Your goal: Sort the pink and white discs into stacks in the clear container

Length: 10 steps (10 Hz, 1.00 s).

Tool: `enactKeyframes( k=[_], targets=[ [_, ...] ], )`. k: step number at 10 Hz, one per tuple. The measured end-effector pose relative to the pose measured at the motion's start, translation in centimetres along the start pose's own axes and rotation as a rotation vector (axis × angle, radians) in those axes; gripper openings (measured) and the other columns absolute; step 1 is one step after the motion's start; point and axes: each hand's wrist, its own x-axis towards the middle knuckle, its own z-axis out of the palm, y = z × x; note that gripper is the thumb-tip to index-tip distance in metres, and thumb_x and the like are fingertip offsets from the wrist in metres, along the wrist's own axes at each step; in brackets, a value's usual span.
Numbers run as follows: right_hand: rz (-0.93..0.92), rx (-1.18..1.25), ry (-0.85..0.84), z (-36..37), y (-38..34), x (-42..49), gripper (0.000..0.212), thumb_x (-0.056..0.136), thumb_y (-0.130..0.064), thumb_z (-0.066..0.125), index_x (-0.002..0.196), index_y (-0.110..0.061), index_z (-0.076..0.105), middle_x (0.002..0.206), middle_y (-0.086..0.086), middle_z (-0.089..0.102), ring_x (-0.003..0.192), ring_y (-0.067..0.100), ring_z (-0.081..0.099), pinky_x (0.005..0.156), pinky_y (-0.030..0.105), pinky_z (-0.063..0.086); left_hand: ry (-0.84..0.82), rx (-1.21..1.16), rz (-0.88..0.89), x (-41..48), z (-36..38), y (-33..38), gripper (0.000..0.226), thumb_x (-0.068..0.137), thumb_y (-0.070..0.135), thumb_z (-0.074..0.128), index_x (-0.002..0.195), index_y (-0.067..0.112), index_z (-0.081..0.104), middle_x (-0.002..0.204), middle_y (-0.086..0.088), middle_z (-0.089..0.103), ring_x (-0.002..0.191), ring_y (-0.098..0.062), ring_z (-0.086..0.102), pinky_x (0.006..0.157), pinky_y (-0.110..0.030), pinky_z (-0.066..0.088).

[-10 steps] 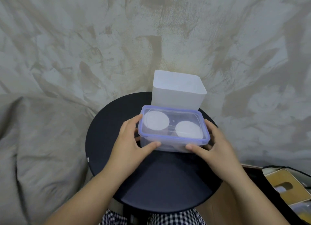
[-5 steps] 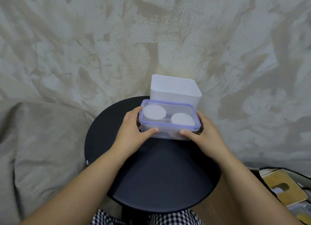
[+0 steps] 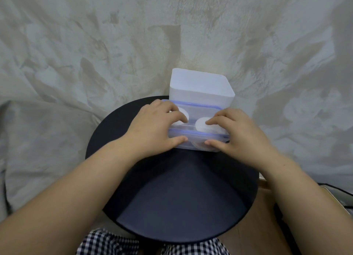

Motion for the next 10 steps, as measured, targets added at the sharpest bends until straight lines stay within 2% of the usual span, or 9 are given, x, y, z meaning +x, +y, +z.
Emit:
enactKeyframes(
  k=[1, 2, 3, 5, 6, 7, 8, 9, 10],
  targets=[
    [-0.075, -0.03, 0.003, -0.4, 0.4, 0.6, 0.048, 0.07, -0.052, 0.06, 0.107, -0.021, 0.063, 0.107, 0.0, 0.057, 0.099, 0.026, 0.053, 0.075, 0.038, 0.048, -0.012, 0.008, 0.07, 0.5, 0.0, -0.7, 0.047, 0.071, 0.06, 0.053, 0.103, 0.029, 0.066, 0.1, 0.006, 0.059, 0.091, -0.021, 0.053, 0.08, -0.038, 0.044],
    [-0.151, -0.059, -0.004, -0.5, 0.8, 1.3, 0.051, 0.072, -0.058, 0.051, 0.105, -0.022, 0.062, 0.104, 0.001, 0.058, 0.093, 0.026, 0.054, 0.072, 0.039, 0.05, -0.01, -0.018, 0.124, 0.7, 0.3, -1.4, 0.046, 0.072, 0.059, 0.051, 0.101, 0.028, 0.067, 0.098, 0.005, 0.061, 0.085, -0.023, 0.056, 0.074, -0.039, 0.046],
    [-0.21, -0.084, -0.05, -0.6, 1.2, 1.7, 0.052, 0.073, -0.056, 0.048, 0.107, -0.019, 0.061, 0.105, 0.003, 0.058, 0.091, 0.028, 0.055, 0.072, 0.041, 0.05, 0.005, -0.01, 0.171, 0.6, 0.3, -1.8, 0.043, 0.074, 0.053, 0.056, 0.101, 0.023, 0.069, 0.099, 0.001, 0.063, 0.082, -0.026, 0.057, 0.07, -0.043, 0.047],
    [-0.224, -0.11, -0.12, -1.3, 1.0, 2.0, 0.049, 0.074, -0.05, 0.052, 0.105, -0.014, 0.062, 0.105, 0.007, 0.06, 0.088, 0.031, 0.057, 0.074, 0.037, 0.05, -0.007, 0.076, 0.197, 0.3, 0.0, -1.3, 0.035, 0.077, 0.043, 0.058, 0.098, 0.018, 0.071, 0.099, -0.007, 0.065, 0.081, -0.03, 0.054, 0.061, -0.041, 0.048],
    [-0.199, -0.092, -0.136, -1.6, 0.6, 2.0, 0.044, 0.071, -0.042, 0.066, 0.103, -0.012, 0.064, 0.103, 0.008, 0.061, 0.083, 0.031, 0.057, 0.064, 0.039, 0.051, -0.049, 0.099, 0.173, 0.4, -0.7, -0.6, 0.03, 0.076, 0.036, 0.058, 0.094, 0.016, 0.071, 0.096, -0.009, 0.067, 0.076, -0.03, 0.058, 0.056, -0.037, 0.049],
    [-0.179, -0.09, -0.207, -2.2, 0.4, 2.1, 0.049, 0.061, -0.035, 0.081, 0.101, -0.011, 0.064, 0.102, 0.009, 0.062, 0.083, 0.031, 0.057, 0.06, 0.039, 0.051, -0.128, 0.1, 0.129, 0.8, -1.4, 0.3, 0.027, 0.066, 0.024, 0.076, 0.091, 0.014, 0.073, 0.094, -0.01, 0.068, 0.072, -0.03, 0.061, 0.053, -0.034, 0.051],
    [-0.144, -0.072, -0.309, -3.0, -0.2, 2.4, 0.05, 0.056, -0.03, 0.084, 0.098, -0.011, 0.064, 0.099, 0.011, 0.063, 0.08, 0.032, 0.059, 0.056, 0.038, 0.051, -0.29, 0.094, 0.052, 1.1, -2.4, 1.3, 0.039, 0.055, 0.02, 0.084, 0.092, 0.014, 0.073, 0.095, -0.009, 0.068, 0.074, -0.028, 0.063, 0.052, -0.031, 0.052],
    [-0.075, -0.082, -0.488, -4.7, -1.5, 3.4, 0.05, 0.056, -0.024, 0.083, 0.101, -0.01, 0.065, 0.104, 0.012, 0.062, 0.085, 0.032, 0.061, 0.055, 0.034, 0.053, -0.531, 0.052, -0.047, 2.2, -5.1, 2.3, 0.051, 0.064, 0.025, 0.079, 0.112, 0.017, 0.065, 0.12, -0.009, 0.06, 0.102, -0.027, 0.059, 0.066, -0.032, 0.053],
    [0.013, -0.113, -0.73, -6.9, -2.7, 4.4, 0.051, 0.086, -0.026, 0.058, 0.133, -0.015, 0.043, 0.143, 0.011, 0.035, 0.125, 0.03, 0.039, 0.085, 0.038, 0.047, -0.863, -0.029, -0.246, 3.9, -7.6, 2.7, 0.055, 0.089, 0.029, 0.054, 0.141, 0.021, 0.035, 0.149, -0.003, 0.028, 0.134, -0.023, 0.03, 0.099, -0.036, 0.04]
  ],
)
